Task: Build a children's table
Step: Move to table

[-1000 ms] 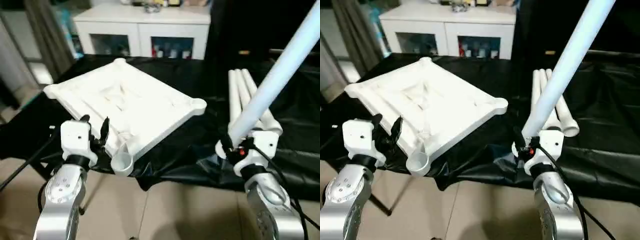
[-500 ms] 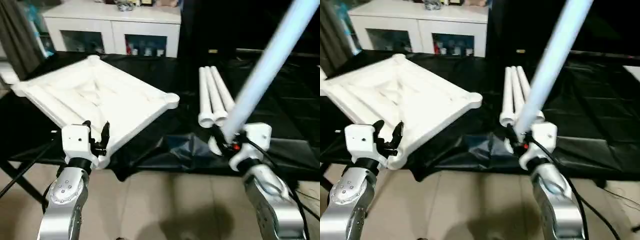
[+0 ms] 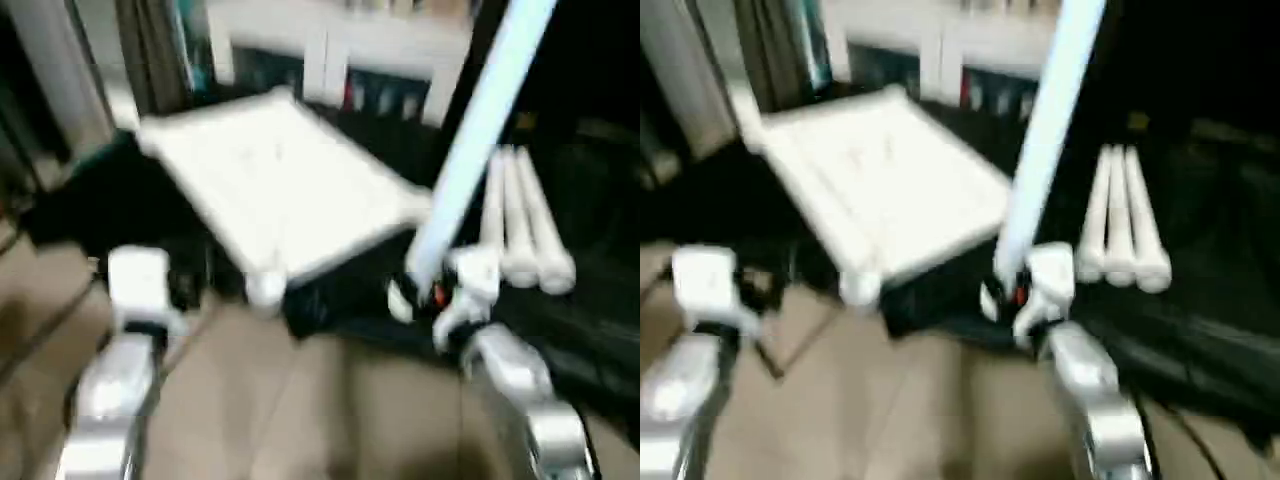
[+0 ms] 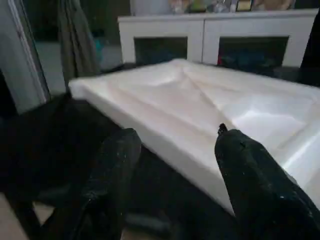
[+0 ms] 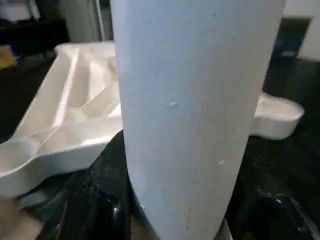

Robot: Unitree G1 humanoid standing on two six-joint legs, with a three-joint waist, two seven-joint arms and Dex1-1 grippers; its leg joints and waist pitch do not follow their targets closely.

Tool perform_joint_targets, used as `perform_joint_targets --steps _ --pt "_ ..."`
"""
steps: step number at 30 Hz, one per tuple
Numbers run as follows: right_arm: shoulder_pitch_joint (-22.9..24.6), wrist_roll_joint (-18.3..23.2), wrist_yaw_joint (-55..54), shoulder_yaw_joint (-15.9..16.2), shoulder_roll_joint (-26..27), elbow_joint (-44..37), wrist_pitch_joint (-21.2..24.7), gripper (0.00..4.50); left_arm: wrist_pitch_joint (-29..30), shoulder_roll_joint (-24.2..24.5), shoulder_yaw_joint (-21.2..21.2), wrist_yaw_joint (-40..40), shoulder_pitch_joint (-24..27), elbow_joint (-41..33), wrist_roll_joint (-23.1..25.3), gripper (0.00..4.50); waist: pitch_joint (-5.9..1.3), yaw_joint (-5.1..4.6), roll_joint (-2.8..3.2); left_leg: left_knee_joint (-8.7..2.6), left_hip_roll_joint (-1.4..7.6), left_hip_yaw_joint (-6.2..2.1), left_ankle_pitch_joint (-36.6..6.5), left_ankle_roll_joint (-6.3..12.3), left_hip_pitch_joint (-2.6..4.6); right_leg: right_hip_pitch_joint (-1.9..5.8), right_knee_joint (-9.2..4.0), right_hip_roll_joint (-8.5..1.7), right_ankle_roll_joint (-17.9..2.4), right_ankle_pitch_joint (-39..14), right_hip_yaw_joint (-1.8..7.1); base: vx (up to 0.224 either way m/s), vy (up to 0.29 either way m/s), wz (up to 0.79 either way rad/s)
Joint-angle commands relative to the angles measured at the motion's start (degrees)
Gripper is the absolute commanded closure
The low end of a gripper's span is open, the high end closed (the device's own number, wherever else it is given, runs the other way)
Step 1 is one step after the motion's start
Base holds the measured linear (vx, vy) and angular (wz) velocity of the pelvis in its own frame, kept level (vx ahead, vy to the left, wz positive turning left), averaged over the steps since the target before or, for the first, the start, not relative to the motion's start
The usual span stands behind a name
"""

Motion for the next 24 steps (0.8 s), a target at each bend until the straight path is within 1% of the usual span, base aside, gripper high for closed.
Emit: perform_joint_targets --steps 1,2,3,4,5,6,7,8,9,10,11,12,13,14,15,16,17,18,19,20,21,22,23,24 --pt "0.6 0.0 -1.0 -2.1 -0.8 -0.6 0.1 2.58 1.1 -0.7 -1.7 -1.0 -0.7 -0.3 -0.5 1.64 -1.67 -0.81 -0.34 -8.72 4.17 -1.11 -19.0 8.62 0.81 1.11 -6.82 -4.26 -2.0 2.4 3.86 0.091 -0.047 0.05" --pt "0.6 0.0 -1.1 -2.3 -0.8 -0.6 0.1 2.58 1.2 -0.7 -1.7 -1.1 -0.7 -0.3 -0.5 1.64 -2.03 0.01 -1.44 -6.69 2.47 -0.02 -18.6 8.10 0.18 2.53 -9.17 -5.54 -3.5 -8.4 6.01 0.114 -0.056 0.09" --pt "0.7 -0.2 -1.7 -2.8 -0.5 -0.8 -0.1 2.58 1.3 -0.7 -1.9 -1.2 -0.8 -0.2 -0.5 1.64 -2.40 1.46 -1.75 -0.53 0.35 -0.09 -10.3 6.95 -1.45 5.92 -13.19 -9.90 -8.9 -29.1 11.17 0.114 -0.056 0.09" --pt "0.6 -0.3 -1.9 -3.0 -0.4 -0.9 -0.3 2.58 1.3 -0.7 -2.0 -1.3 -0.8 -0.1 -0.6 1.64 -2.61 2.19 -1.65 1.23 1.29 -1.20 -5.5 6.79 -3.14 7.77 -13.89 -12.15 -11.5 -32.7 12.31 0.144 -0.033 0.04" --pt "0.6 -0.2 -2.3 -3.6 -0.3 -1.2 -0.5 2.58 1.2 -0.7 -2.3 -1.7 -1.0 0.0 -0.8 1.64 -3.44 2.97 -1.27 2.24 1.39 -2.59 2.4 4.58 -6.32 9.63 -12.15 -10.09 -17.2 -19.8 11.96 0.136 -0.004 0.09" --pt "0.5 0.1 -2.9 -4.4 -0.1 -1.6 -0.4 2.58 1.3 -0.6 -2.8 -2.1 -1.1 0.2 -0.9 1.64 -3.07 2.80 -1.14 1.68 1.59 -2.69 4.0 4.30 -6.72 9.26 -11.88 -8.80 -18.9 -14.7 11.08 0.136 -0.004 0.09" --pt "0.5 0.4 -3.2 -4.8 0.0 -1.7 -0.3 2.58 1.3 -0.6 -3.0 -2.3 -1.1 0.2 -0.8 1.64 -3.16 2.62 0.68 -2.13 2.35 -2.40 9.6 4.15 -6.43 8.14 -10.53 -4.84 -19.3 -6.6 7.56 0.123 0.029 0.16" --pt "0.3 0.7 -3.7 -5.4 0.1 -1.9 -0.2 2.58 1.2 -0.5 -3.3 -2.6 -1.4 0.5 -0.9 1.64 -3.01 1.13 2.52 -6.71 3.86 -2.46 9.8 6.10 -3.78 5.34 -8.70 0.05 -13.9 -5.4 3.20 0.149 0.058 0.04" --pt "0.2 0.8 -3.7 -5.5 0.1 -1.9 -0.2 2.58 1.2 -0.5 -3.4 -2.7 -1.5 0.6 -0.9 1.64 -3.31 -0.29 2.96 -7.56 5.61 -4.42 9.3 9.31 -2.06 3.96 -6.39 1.71 -10.9 -4.4 1.89 0.149 0.058 0.04" --pt "0.0 1.1 -4.0 -6.0 0.0 -1.9 0.0 2.58 1.1 -0.6 -3.6 -3.0 -2.0 1.0 -0.8 1.64 -3.38 -1.04 4.78 -7.99 11.38 -4.64 -2.4 7.12 5.33 -2.63 -2.83 0.36 -7.5 -8.0 2.76 0.215 0.051 -0.08" --pt "-0.1 1.2 -3.9 -6.0 -0.1 -1.9 0.1 2.58 1.0 -0.7 -3.6 -3.1 -2.2 1.2 -0.8 1.64 -3.40 -0.56 3.31 -9.47 13.93 -4.85 -3.6 2.67 5.72 -3.28 0.12 -0.84 -2.0 -2.6 2.16 0.183 0.027 -0.28" --pt "-0.1 1.1 -3.9 -6.0 -0.2 -1.9 0.1 2.58 0.9 -0.7 -3.7 -3.3 -2.3 1.3 -0.8 1.64 -3.37 -0.33 3.27 -9.97 13.69 -3.04 -3.0 1.57 5.88 -4.10 0.34 -1.22 -0.2 0.5 1.54 0.183 0.027 -0.28" --pt "-0.1 1.1 -3.9 -6.0 -0.2 -1.9 0.1 2.58 0.9 -0.7 -3.7 -3.3 -2.3 1.3 -0.8 1.64 -2.92 -0.80 1.55 -10.57 13.83 -1.95 -3.3 1.91 5.38 -4.11 0.28 -1.88 0.0 2.9 1.60 0.130 -0.003 -0.53" --pt "-0.3 1.0 -3.8 -6.0 -0.3 -1.9 0.0 2.58 0.9 -0.7 -3.8 -3.4 -2.6 1.5 -0.7 1.64 -2.62 -0.57 -0.51 -9.20 8.80 3.89 -9.9 -0.09 5.53 -3.16 -3.88 -2.75 -5.3 5.2 2.83 0.143 -0.069 -0.50" --pt "-0.4 0.9 -3.7 -6.1 -0.3 -1.9 0.0 2.58 1.0 -0.6 -4.0 -3.4 -2.8 1.6 -0.7 1.64 -2.59 0.44 -1.54 -6.29 3.71 5.64 -13.0 -0.63 2.75 0.01 -7.06 -2.73 -9.4 1.5 5.91 0.143 -0.069 -0.50" --pt "-0.7 0.7 -3.7 -6.2 -0.3 -1.9 -0.1 2.58 1.0 -0.6 -4.1 -3.4 -3.2 1.8 -0.7 1.64 -4.40 2.96 -3.51 2.39 -0.25 2.06 -8.7 3.97 -5.33 10.17 -9.70 -9.69 -16.2 0.9 13.19 0.175 -0.067 -0.31" --pt "-0.9 0.7 -3.7 -6.3 -0.2 -1.9 0.0 2.58 1.0 -0.7 -4.2 -3.5 -3.5 1.9 -0.9 1.64 -5.11 3.55 -2.38 4.05 1.09 0.15 -2.9 4.39 -6.94 11.26 -9.66 -12.23 -17.9 4.7 14.00 0.105 -0.013 -0.10" --pt "-1.2 0.6 -3.9 -6.3 -0.2 -2.0 0.0 2.58 1.0 -0.8 -4.3 -3.6 -3.7 2.1 -1.0 1.64 -5.29 2.38 -2.73 5.36 0.33 -1.23 3.7 3.29 -9.97 11.20 -7.65 -9.08 -17.4 17.4 11.53 0.184 -0.032 -0.17" --pt "-1.3 0.6 -4.0 -6.2 -0.2 -1.9 0.1 2.58 1.0 -0.8 -4.3 -3.6 -3.8 2.2 -0.9 1.64 -4.52 2.10 -2.20 3.63 0.21 -1.71 8.7 1.75 -9.80 9.29 -7.77 -7.39 -17.1 25.8 8.54 0.145 -0.036 -0.10" --pt "-1.3 0.6 -4.0 -6.2 -0.2 -1.9 0.0 2.58 0.9 -0.9 -4.5 -3.6 -3.7 2.3 -0.7 1.64 -3.72 1.94 -0.50 -0.29 1.08 -1.80 13.5 2.61 -8.09 6.80 -9.58 -5.56 -16.2 17.6 4.69 0.210 -0.027 -0.09" --pt "-1.3 0.6 -4.0 -6.1 -0.2 -1.9 0.0 2.58 0.9 -0.9 -4.6 -3.6 -3.7 2.3 -0.7 1.64 -3.52 1.76 0.43 -2.51 1.64 -1.57 15.0 4.27 -7.82 6.81 -10.30 -4.24 -14.9 10.0 3.53 0.132 -0.008 -0.01" --pt "-1.3 0.6 -4.1 -6.1 -0.2 -1.8 0.0 2.58 0.8 -1.0 -4.7 -3.6 -3.6 2.3 -0.6 1.64 -2.46 0.79 2.66 -7.05 4.18 -2.40 9.0 6.85 -6.81 6.48 -10.66 -0.84 -9.1 -4.0 1.03 0.179 0.061 -0.11" --pt "-1.4 0.7 -4.1 -6.0 -0.3 -1.8 -0.1 2.58 0.7 -1.0 -4.9 -3.7 -3.6 2.4 -0.5 1.64 -2.93 -1.09 4.56 -9.05 8.65 -7.36 -3.6 10.68 -2.79 4.31 -4.39 1.86 -4.2 -8.5 -0.33 0.211 0.072 -0.10" --pt "-1.4 0.7 -4.1 -6.0 -0.3 -1.7 -0.1 2.58 0.7 -1.1 -5.0 -3.7 -3.6 2.5 -0.5 1.64 -3.58 -1.74 4.26 -9.31 10.35 -8.78 -10.2 12.18 0.18 2.31 -2.23 1.15 -3.6 -8.7 0.54 0.211 0.072 -0.10"
